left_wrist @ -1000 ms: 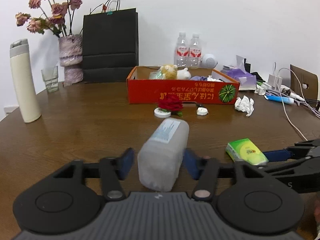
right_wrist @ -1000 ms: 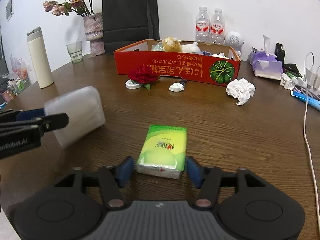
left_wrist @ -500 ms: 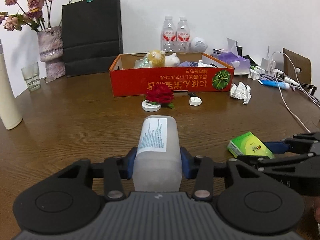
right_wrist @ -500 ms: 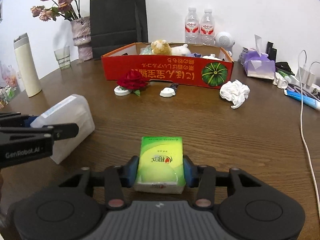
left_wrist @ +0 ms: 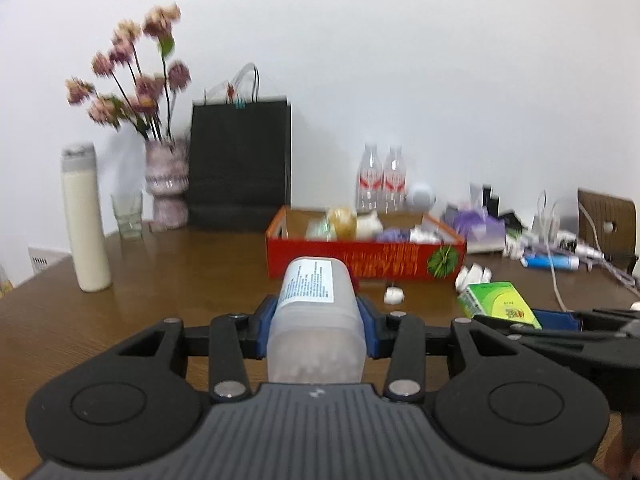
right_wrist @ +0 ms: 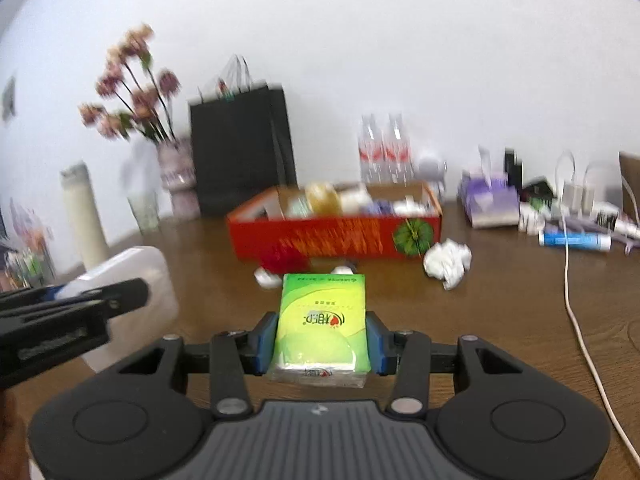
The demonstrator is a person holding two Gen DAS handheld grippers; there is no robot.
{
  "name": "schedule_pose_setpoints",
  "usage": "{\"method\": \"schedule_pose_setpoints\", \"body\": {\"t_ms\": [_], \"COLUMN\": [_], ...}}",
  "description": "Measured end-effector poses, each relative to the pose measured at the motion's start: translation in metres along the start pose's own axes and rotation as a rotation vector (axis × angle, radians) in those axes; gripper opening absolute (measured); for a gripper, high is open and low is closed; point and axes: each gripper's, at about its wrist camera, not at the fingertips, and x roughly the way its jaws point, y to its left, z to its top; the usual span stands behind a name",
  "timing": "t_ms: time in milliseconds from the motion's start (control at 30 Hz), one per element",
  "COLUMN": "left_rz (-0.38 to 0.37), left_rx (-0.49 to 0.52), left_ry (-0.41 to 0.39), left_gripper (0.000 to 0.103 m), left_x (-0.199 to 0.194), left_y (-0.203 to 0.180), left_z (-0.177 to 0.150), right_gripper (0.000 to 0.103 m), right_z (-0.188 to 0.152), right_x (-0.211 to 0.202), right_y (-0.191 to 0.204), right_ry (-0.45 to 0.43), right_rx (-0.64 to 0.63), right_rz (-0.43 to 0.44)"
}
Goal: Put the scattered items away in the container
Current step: 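Carry the swab box and tissue pack into the box and open both tools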
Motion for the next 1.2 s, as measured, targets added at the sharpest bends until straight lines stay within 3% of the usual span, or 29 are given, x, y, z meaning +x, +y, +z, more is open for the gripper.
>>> {"method": "schedule_pose_setpoints", "body": {"t_ms": [133, 267, 667, 967, 1100, 1200], "left_rz": [0.011, 0.022, 0.028, -0.005, -0.016, -0.086], "left_rx": [-0.012, -0.006, 0.002, -0.025, -0.039, -0.074], "left_ry": [-0.095, -0.134, -0.181, -0.128, -0.133, -0.083], "left_gripper": [0.043, 0.043, 0.043, 0.043, 0.043, 0.043], "left_x": [-0.032, -0.055, -0.075, -0.038, -0.001, 0.034], "left_y": [-0.011, -0.021, -0.028, -0.018, -0.011, -0.002], "left_z": [-0.006, -0.015, -0.014, 0.011, 0.041, 0.066], "right_gripper": [0.044, 0.044, 0.044, 0.044, 0.044, 0.044], "right_z": [-0.009, -0.019, -0.021, -0.005, 0.025, 0.054], "right_x": [-0.034, -0.061, -0.089, -0.064, -0.034, -0.002], "right_y": [0.014, 0.022, 0.013, 0.001, -0.014, -0.027], "right_ry": [-0.116, -0.192, -0.235, -0.205, -0.185, -0.159], "right_rx": [0.0, 0.0, 0.022, 0.052, 0.07, 0.062], "right_rz": [0.009, -0.016, -0.047, -0.014, 0.01, 0.04]}}
